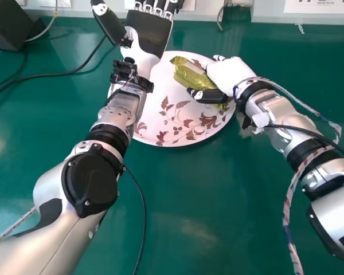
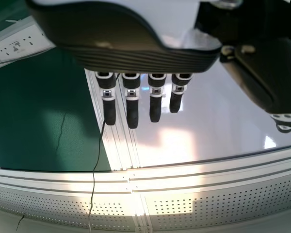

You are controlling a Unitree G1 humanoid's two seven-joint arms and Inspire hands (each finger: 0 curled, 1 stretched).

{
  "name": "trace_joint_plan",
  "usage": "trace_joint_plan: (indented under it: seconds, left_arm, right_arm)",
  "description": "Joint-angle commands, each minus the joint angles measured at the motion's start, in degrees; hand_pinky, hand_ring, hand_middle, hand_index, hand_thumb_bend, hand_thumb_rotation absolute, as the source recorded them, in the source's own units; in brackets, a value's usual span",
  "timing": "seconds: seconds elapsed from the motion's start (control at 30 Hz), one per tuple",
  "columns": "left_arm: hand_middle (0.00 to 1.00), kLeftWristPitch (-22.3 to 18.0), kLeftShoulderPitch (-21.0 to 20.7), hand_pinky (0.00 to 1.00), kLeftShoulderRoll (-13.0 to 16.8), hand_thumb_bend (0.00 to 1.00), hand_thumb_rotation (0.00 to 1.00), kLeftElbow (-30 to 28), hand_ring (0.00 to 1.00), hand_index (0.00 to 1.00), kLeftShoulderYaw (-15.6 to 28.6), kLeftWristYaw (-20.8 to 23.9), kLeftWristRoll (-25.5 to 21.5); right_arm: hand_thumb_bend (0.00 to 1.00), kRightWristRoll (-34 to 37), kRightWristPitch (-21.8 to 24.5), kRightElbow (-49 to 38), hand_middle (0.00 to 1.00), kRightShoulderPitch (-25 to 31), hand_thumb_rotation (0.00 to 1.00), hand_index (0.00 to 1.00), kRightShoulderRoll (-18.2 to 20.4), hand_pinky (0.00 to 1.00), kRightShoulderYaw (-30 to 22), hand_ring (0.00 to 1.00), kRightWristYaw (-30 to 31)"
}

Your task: Pick up biscuit and place it in the plate

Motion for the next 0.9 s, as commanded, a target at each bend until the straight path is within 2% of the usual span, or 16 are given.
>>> trace_joint_plan:
  seconds: [0.0,0.03,0.07,0.1,0.17,0.37,0.43,0.7,0.87]
  left_arm:
    - [0.95,-0.08,-0.98,0.87,-0.18,0.99,0.40,-0.69,0.88,1.00,-0.43,0.01,-0.37]
    - [0.95,-0.27,-0.97,0.87,-0.20,0.99,0.40,-0.71,0.88,1.00,-0.54,-0.12,-0.25]
    - [0.95,-0.33,-0.96,0.87,-0.19,0.99,0.40,-0.73,0.88,1.00,-0.65,-0.29,-0.15]
    - [0.95,-0.23,-0.94,0.87,-0.14,1.00,0.40,-0.72,0.88,1.00,-0.70,-0.49,-0.11]
    - [0.94,-0.03,-0.91,0.88,-0.05,1.00,0.40,-0.70,0.88,1.00,-0.75,-0.67,-0.11]
    - [0.94,-0.09,-0.91,0.88,0.07,0.98,0.39,-0.72,0.88,0.99,-0.86,-0.40,-0.05]
    - [0.94,-0.01,-0.90,0.87,0.13,0.98,0.41,-0.69,0.88,0.99,-0.88,-0.30,-0.03]
    - [0.95,-1.34,-0.83,0.88,-0.10,0.97,0.40,-0.77,0.89,0.99,-1.20,-0.36,0.15]
    - [0.95,-0.81,-0.86,0.89,-0.09,0.98,0.39,-0.70,0.90,0.99,-0.98,-0.15,-0.27]
  right_arm:
    - [0.51,-0.07,-0.34,1.90,0.72,1.95,0.09,0.50,0.38,0.36,1.57,0.59,2.59]
    - [0.51,-0.06,-0.19,1.83,0.73,1.91,0.09,0.50,0.33,0.37,1.54,0.60,2.70]
    - [0.71,-0.09,-0.11,1.81,0.74,1.86,0.28,0.58,0.26,0.38,1.53,0.61,2.70]
    - [0.78,-0.08,-0.14,1.83,0.74,1.83,0.34,0.61,0.14,0.39,1.50,0.62,2.66]
    - [0.84,0.01,-0.32,1.85,0.76,1.82,0.38,0.63,-0.19,0.40,1.37,0.62,2.55]
    - [0.88,0.61,-0.60,1.23,0.76,2.17,0.37,0.63,-1.51,0.40,0.77,0.62,2.62]
    - [0.89,0.83,-0.71,1.14,0.78,2.25,0.38,0.64,-1.87,0.42,0.62,0.65,2.72]
    - [0.97,2.20,-0.69,1.25,0.88,2.53,0.43,0.77,-2.86,0.63,-0.24,0.83,2.96]
    - [1.00,2.88,-0.53,0.89,0.89,3.01,0.43,0.77,-4.04,0.66,-0.86,0.84,2.91]
